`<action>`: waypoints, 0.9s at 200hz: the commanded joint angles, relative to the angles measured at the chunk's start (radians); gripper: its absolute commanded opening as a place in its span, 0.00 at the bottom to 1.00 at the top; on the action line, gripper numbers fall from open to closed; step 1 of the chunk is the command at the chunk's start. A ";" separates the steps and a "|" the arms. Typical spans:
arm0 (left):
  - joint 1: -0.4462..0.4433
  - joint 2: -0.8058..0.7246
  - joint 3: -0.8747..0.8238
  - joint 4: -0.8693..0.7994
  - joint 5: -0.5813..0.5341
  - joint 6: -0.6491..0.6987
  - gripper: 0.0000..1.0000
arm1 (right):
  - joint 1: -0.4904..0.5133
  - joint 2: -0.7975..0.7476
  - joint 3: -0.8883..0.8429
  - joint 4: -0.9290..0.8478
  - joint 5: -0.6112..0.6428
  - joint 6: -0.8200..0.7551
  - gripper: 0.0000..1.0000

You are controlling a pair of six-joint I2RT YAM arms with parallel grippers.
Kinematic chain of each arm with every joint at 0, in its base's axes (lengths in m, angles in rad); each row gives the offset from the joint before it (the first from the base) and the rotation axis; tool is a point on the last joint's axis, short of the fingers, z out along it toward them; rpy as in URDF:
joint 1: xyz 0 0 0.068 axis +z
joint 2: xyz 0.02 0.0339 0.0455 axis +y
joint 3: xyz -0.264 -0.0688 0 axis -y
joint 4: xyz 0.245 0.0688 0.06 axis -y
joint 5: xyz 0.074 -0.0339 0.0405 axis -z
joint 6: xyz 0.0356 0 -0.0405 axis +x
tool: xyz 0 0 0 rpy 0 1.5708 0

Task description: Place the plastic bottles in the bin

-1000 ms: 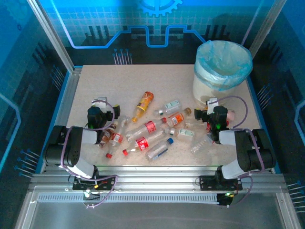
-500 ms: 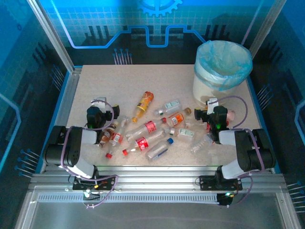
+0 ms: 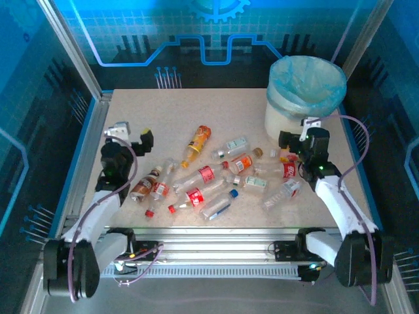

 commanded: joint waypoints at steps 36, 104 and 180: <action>-0.131 -0.070 0.278 -0.457 0.008 -0.012 0.92 | -0.046 -0.242 -0.007 -0.544 -0.037 0.325 1.00; -0.643 0.122 0.528 -0.631 0.087 0.130 0.89 | -0.395 -0.283 -0.066 -0.669 -0.387 0.303 0.72; -1.032 0.481 0.727 -0.691 0.345 0.219 0.90 | -0.601 -0.116 -0.136 -0.540 -0.602 0.297 0.63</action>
